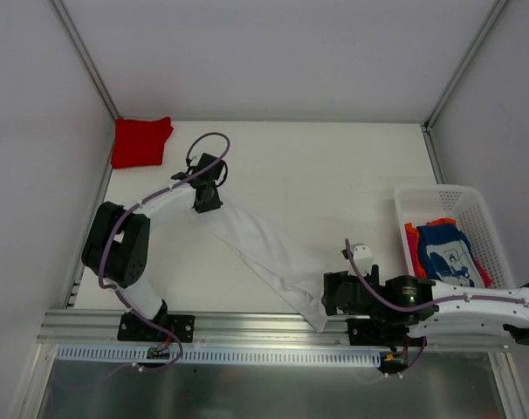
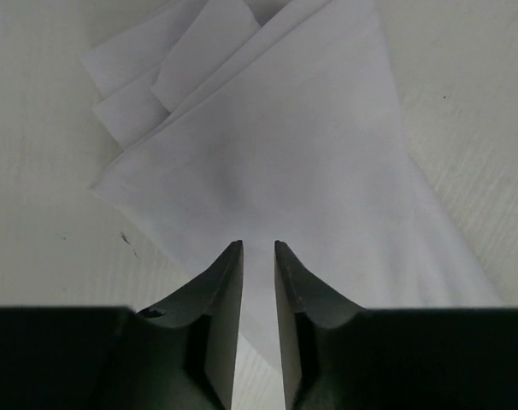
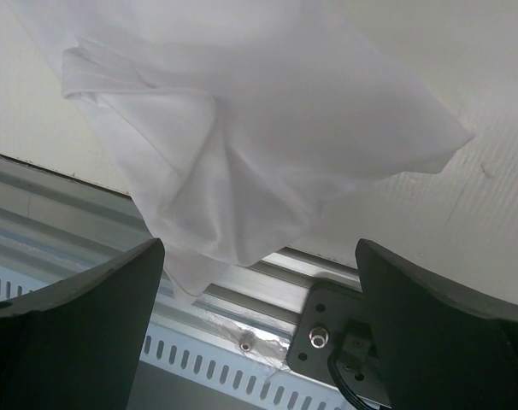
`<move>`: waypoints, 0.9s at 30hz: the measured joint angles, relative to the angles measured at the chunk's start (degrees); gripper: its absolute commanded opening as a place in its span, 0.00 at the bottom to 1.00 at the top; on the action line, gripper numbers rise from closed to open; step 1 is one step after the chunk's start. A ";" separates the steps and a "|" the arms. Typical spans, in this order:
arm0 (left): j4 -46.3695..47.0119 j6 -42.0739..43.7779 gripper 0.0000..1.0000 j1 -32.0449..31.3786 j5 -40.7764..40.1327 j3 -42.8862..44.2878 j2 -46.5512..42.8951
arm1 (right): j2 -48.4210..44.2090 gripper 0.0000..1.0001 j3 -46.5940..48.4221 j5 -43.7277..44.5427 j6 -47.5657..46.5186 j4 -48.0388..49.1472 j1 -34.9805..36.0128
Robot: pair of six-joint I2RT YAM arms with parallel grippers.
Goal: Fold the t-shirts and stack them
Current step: Fold the tshirt
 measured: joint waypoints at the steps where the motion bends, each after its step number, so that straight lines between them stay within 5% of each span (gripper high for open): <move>1: 0.00 -0.15 0.16 0.00 -0.02 0.00 0.90 | -0.63 0.99 0.02 0.26 0.37 -0.57 0.11; 5: -0.04 -0.42 0.00 0.00 0.02 0.00 3.61 | -3.15 0.99 -0.04 0.92 1.53 -2.89 0.42; 20: 0.02 0.87 0.00 0.00 1.84 8.63 13.40 | -9.97 0.99 -0.31 3.74 4.74 -4.72 0.59; 27: -1.90 4.83 0.00 0.52 4.94 20.70 21.53 | -12.48 1.00 -0.31 4.24 5.68 -4.85 0.61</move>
